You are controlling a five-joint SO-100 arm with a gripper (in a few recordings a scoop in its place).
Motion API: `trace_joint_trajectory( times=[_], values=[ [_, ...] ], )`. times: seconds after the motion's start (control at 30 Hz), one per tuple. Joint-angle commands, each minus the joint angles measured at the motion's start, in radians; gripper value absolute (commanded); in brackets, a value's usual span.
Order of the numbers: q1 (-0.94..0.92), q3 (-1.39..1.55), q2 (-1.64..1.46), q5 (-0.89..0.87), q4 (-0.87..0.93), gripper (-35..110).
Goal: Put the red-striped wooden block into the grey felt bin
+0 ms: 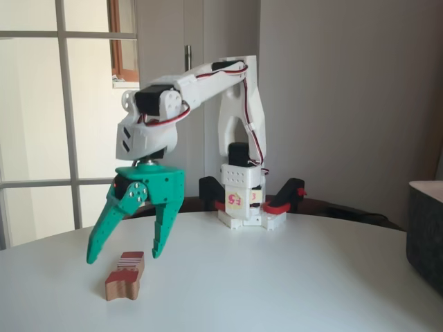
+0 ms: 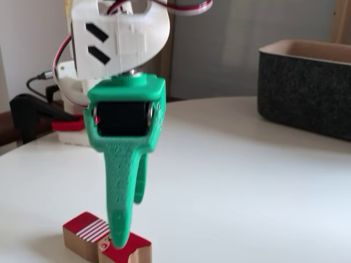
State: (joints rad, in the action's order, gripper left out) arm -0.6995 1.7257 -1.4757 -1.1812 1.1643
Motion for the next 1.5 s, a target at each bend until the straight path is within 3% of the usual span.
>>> trace_joint_trajectory(
  times=[0.0, 0.37, 0.97, 1.47],
  values=[
    [-0.020, -0.043, 0.008, -0.032, 0.002, 37],
    [-0.055, -0.192, 0.153, -0.086, -0.002, 36],
    [-0.121, -0.178, 0.244, -0.075, 0.005, 32],
    [-0.109, -0.183, 0.229, -0.041, 0.176, 33]
  ],
)
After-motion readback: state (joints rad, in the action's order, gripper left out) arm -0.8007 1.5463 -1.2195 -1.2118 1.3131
